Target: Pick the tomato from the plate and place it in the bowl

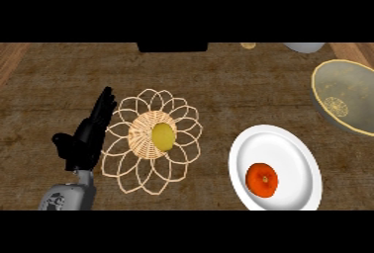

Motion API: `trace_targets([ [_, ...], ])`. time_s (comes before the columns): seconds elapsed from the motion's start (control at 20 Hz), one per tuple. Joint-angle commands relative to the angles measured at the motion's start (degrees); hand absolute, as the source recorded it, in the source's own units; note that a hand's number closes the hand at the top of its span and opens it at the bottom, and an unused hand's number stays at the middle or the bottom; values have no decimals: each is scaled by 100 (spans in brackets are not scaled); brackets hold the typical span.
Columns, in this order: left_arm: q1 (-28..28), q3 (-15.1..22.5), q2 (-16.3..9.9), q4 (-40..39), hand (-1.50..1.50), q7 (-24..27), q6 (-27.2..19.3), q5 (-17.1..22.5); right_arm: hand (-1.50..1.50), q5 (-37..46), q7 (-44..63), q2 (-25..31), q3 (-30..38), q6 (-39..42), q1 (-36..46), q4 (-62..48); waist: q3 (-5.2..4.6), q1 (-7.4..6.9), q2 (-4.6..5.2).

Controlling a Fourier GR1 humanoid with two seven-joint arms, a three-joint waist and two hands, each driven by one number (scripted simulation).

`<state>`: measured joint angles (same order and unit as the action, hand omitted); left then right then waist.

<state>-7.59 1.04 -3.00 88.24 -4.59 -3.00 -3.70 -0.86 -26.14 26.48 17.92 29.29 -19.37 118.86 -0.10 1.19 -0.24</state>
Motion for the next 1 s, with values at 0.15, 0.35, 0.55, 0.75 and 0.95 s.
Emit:
trace_targets([
  [0.15,-87,-162,-156,-78,0,114,127,80,150,-1265,2026,421,1161,-163,230,1289,-1,-58,16],
  [0.35,238,62,-33,58,0,281,152,-11,150,-1684,3080,915,1212,-386,1275,926,5,-143,24],
  [0.55,188,175,94,219,0,-48,51,-58,150,-1729,3976,1168,1100,-790,1896,723,6,-153,25],
  [0.75,-495,-40,-7,-178,0,-234,106,22,150,-1561,4203,1587,737,-905,2969,-326,6,-182,41],
  [0.95,-147,-7,-92,5,0,-111,220,35,150,-145,3584,1656,583,-931,3066,-929,11,-257,57],
])
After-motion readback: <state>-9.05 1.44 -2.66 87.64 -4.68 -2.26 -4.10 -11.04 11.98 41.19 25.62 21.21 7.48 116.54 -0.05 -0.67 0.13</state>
